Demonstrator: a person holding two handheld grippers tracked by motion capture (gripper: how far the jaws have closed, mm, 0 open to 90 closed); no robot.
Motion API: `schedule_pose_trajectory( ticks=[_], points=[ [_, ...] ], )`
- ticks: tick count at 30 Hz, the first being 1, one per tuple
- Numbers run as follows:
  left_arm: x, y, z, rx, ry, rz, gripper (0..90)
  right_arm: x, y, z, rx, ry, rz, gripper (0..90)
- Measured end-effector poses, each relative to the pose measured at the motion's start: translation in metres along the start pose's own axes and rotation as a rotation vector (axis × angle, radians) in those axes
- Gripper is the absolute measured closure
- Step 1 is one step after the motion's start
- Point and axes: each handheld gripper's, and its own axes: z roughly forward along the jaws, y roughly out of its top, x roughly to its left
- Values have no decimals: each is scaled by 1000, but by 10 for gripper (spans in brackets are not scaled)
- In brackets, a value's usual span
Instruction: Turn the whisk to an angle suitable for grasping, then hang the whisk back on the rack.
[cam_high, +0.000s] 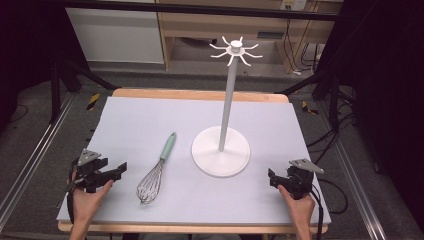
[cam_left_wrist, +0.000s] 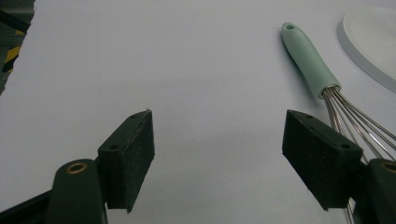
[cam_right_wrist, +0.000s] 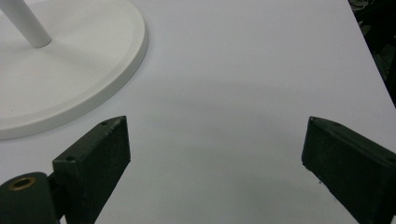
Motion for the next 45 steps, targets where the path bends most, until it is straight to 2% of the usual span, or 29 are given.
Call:
schedule_pose_trajectory(
  ticks=[3,10,20,27,34,37,45],
  points=[
    [-3,2,-1,-9,-13,-6,250,0,-1,-1,1,-1,-10,83],
    [-11,8,-3,-20,-31,8,259,-2,-1,-2,-5,-1,-2,73],
    [-28,22,-1,-9,-68,57,267,-4,-3,-2,13,-7,1,63],
    [-37,35,0,2,-74,78,282,-7,-5,-3,22,-4,16,69],
    [-44,49,2,12,-77,92,286,-7,-5,-3,31,-12,8,71],
    [-49,58,5,14,-85,97,287,-8,-5,-5,24,-28,-5,73],
    [-59,70,14,33,-92,120,287,-10,-5,-6,24,-24,7,73]
  ],
)
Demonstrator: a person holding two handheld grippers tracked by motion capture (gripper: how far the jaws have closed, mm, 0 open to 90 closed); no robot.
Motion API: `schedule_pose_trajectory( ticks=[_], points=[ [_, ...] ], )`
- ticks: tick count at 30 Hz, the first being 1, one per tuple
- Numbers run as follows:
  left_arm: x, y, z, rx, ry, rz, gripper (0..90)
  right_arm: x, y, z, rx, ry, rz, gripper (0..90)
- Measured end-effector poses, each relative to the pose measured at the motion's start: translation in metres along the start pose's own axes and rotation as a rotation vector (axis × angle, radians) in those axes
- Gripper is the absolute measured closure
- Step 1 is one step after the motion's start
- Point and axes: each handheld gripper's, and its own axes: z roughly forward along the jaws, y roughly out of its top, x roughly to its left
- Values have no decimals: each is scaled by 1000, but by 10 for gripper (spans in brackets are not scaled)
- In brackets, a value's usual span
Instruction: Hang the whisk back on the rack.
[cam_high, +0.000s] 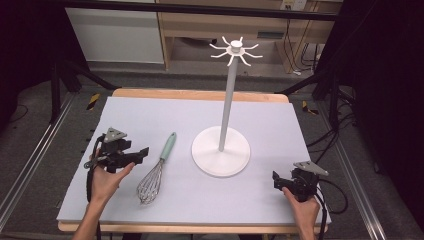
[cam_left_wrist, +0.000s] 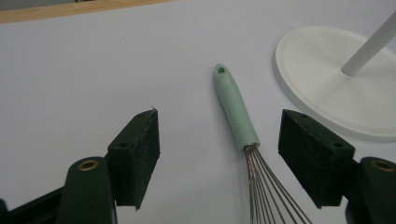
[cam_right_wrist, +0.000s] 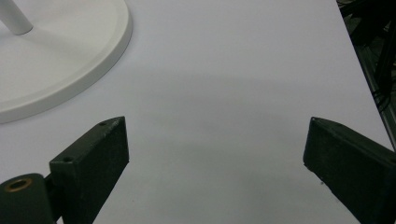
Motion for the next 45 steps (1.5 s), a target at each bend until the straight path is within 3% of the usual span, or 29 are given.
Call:
schedule_pose_trajectory(
  ticks=[6,14,26,34,45],
  points=[
    [-8,8,6,20,-8,21,297,1,1,0,1,4,-6,73],
    [-21,18,20,85,-15,59,319,1,1,1,3,9,-9,74],
    [-35,22,44,170,-21,107,377,1,3,1,-4,25,-17,75],
    [-36,20,62,239,-11,116,394,3,3,1,-2,28,-20,76],
    [-37,20,78,293,-3,107,452,4,4,3,7,36,-25,76]
  ],
)
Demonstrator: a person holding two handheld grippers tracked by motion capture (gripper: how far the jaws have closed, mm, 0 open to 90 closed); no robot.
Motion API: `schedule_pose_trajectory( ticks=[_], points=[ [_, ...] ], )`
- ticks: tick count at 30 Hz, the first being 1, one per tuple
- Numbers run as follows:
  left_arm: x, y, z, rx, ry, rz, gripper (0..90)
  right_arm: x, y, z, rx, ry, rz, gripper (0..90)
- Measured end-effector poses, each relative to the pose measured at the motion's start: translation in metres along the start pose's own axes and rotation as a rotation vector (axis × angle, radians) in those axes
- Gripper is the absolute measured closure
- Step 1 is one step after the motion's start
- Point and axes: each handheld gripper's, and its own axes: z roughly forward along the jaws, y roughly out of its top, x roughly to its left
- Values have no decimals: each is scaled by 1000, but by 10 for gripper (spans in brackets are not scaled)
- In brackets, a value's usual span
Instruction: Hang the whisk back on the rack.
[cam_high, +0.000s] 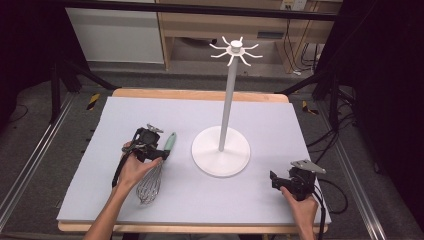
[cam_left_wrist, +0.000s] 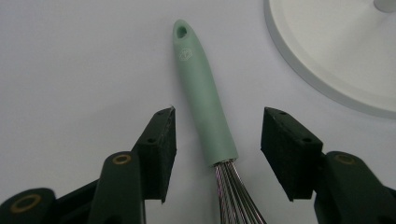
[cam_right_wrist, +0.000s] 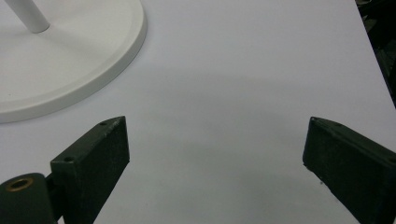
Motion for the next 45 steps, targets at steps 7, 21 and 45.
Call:
schedule_pose_trajectory(
  ticks=[7,21,45],
  points=[
    [2,-2,9,39,-3,-7,485,0,0,1,8,6,2,77],
    [1,-6,27,109,-22,-19,527,0,0,1,10,8,-3,77],
    [4,-3,38,173,-15,-93,650,1,-1,4,23,7,-9,78]
  ],
)
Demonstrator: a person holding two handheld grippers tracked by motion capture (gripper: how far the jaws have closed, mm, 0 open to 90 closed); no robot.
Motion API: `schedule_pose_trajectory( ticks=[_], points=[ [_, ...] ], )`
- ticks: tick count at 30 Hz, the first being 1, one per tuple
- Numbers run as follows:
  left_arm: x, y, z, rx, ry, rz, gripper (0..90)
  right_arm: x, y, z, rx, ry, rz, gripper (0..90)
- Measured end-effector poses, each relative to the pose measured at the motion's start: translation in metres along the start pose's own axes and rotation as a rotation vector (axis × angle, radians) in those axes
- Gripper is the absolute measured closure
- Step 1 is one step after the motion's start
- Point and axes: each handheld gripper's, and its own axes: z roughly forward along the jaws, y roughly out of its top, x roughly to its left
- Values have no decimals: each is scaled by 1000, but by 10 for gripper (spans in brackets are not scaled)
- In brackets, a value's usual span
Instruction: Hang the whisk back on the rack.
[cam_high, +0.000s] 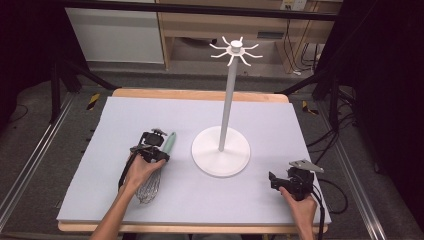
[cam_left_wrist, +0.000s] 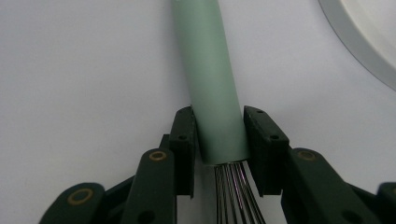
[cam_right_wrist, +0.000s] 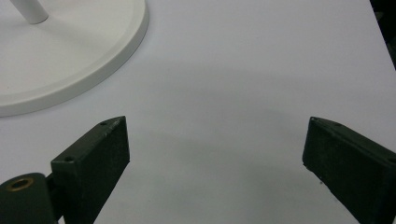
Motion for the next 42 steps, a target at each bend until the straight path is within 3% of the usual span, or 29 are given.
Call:
schedule_pose_trajectory(
  ticks=[6,18,42],
  points=[
    [-1,2,0,15,3,-24,660,0,0,0,4,0,2,78],
    [-1,2,-6,18,-32,-3,681,-1,0,0,7,-1,2,78],
    [-2,-14,-51,-139,-73,22,688,-1,0,0,5,-1,2,78]
  ],
)
